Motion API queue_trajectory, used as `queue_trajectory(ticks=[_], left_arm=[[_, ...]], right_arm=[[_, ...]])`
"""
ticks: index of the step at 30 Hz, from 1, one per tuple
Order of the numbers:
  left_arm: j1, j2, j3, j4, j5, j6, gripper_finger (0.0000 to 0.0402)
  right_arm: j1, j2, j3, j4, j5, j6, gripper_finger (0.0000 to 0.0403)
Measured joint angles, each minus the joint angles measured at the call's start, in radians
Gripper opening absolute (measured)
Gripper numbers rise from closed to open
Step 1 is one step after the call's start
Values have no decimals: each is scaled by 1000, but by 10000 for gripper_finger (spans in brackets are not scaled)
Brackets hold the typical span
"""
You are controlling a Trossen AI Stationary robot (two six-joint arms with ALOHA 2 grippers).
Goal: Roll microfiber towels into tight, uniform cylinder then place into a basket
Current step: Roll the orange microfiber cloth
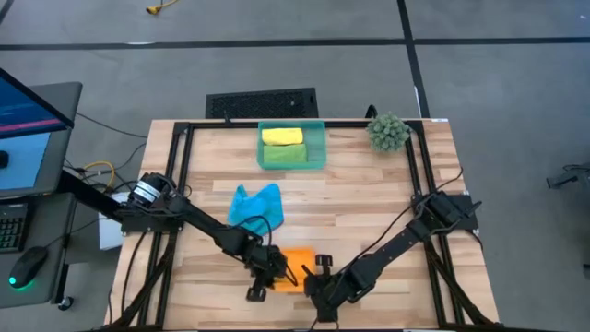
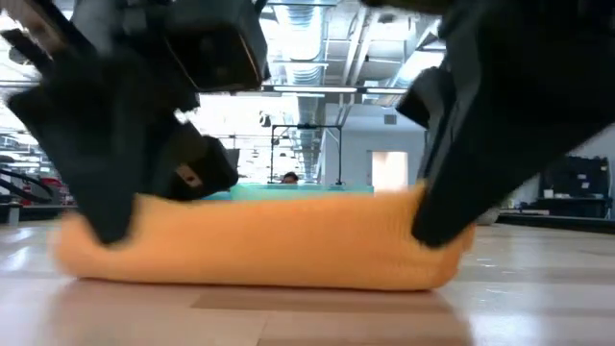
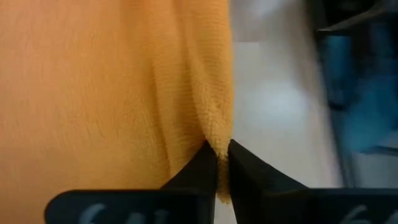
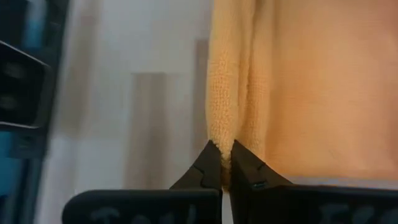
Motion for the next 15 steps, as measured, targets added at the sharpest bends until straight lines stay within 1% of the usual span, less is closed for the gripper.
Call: queue_trajectory(ticks=[2, 6, 8, 12, 15], left_arm=[[-1, 0, 13, 0, 60, -14, 23], [-1, 0, 23, 0, 122, -58, 20], [-1, 0, 24, -12, 121, -74, 15], [8, -2, 24, -65, 81, -155, 10], [30, -2, 24, -97, 67, -229, 10]], right_arm=[[7, 0, 23, -4, -4, -13, 18], [21, 0, 59, -7, -5, -30, 24], [20, 0, 63, -8, 4, -30, 24], [-3, 0, 60, -22, 13, 10, 18], [-38, 0, 32, -25, -9, 62, 18]])
